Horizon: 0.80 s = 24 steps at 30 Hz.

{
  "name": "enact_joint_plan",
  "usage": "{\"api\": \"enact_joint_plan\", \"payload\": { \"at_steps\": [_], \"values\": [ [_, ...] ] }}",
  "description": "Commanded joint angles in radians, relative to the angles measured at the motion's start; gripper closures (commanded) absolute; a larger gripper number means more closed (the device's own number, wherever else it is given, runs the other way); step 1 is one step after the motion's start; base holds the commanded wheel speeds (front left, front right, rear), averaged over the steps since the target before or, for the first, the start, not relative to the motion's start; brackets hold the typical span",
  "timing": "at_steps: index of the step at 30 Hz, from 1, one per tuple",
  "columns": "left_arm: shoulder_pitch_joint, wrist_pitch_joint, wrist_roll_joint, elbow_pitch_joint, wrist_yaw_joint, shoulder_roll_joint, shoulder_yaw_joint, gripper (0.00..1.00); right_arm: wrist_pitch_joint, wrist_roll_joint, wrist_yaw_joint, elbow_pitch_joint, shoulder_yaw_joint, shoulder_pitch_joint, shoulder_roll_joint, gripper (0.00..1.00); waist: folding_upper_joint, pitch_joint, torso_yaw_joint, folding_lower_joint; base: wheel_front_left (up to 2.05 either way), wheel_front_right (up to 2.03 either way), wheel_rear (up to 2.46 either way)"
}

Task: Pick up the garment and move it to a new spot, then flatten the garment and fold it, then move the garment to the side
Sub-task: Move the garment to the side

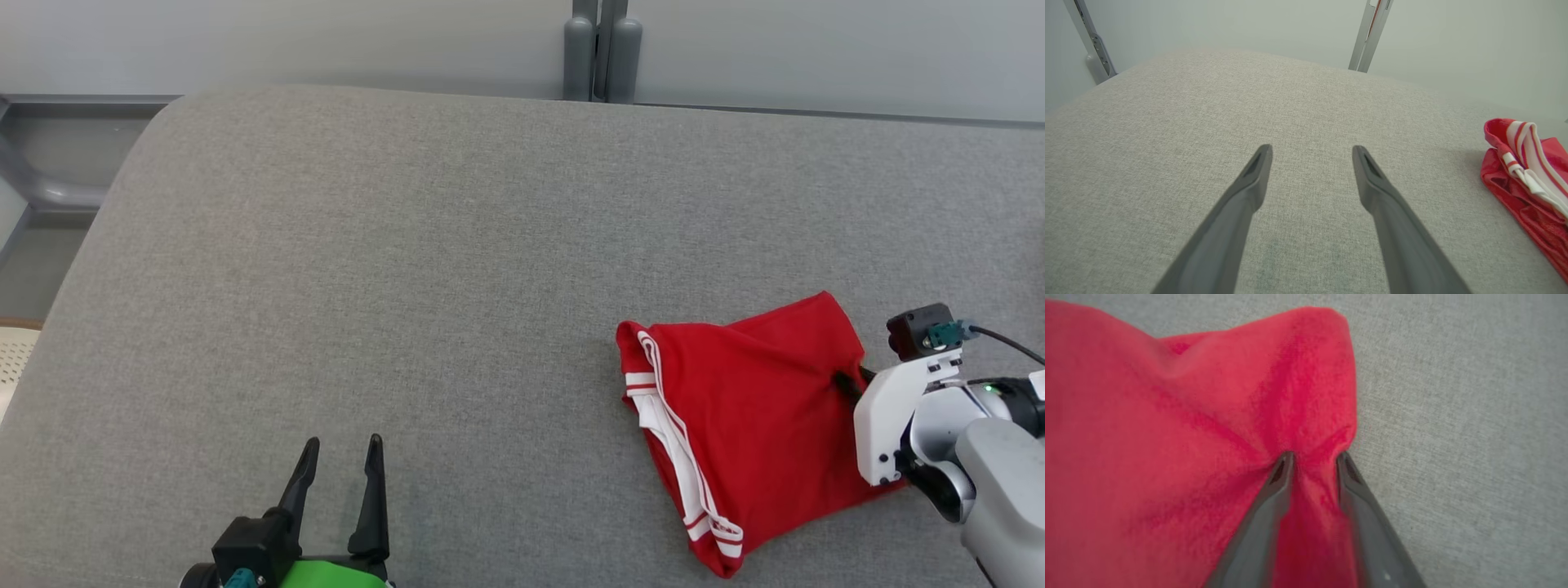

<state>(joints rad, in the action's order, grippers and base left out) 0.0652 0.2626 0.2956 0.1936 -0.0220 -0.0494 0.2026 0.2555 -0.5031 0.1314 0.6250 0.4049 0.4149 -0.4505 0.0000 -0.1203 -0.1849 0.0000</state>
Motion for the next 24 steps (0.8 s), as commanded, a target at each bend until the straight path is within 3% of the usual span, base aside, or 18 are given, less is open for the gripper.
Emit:
{"api": "enact_joint_plan", "payload": {
  "at_steps": [1,7,13,24],
  "values": [
    [-0.016,0.003,-0.003,-0.008,0.002,-0.003,-0.002,0.00,-0.036,0.006,-0.002,0.012,-0.003,0.035,-0.014,1.00,0.0000,-0.003,0.026,0.0000,0.00,0.00,0.00],
    [-0.017,0.002,-0.015,-0.017,-0.002,-0.003,-0.024,0.00,-0.120,0.051,-0.002,0.067,-0.017,0.186,-0.014,1.00,0.0000,-0.035,0.164,0.0000,0.00,0.00,0.00],
    [-0.063,0.001,-0.043,-0.018,-0.028,-0.003,-0.020,0.00,-0.154,0.078,-0.002,0.093,-0.061,0.335,-0.076,1.00,0.0000,-0.093,0.273,0.0000,0.00,0.00,0.00],
    [-0.101,0.001,-0.056,-0.014,-0.038,-0.003,0.007,0.00,-0.192,0.149,-0.002,0.109,-0.175,0.460,-0.141,1.00,0.0000,-0.163,0.316,0.0000,0.00,0.00,0.00]
  ]
}}
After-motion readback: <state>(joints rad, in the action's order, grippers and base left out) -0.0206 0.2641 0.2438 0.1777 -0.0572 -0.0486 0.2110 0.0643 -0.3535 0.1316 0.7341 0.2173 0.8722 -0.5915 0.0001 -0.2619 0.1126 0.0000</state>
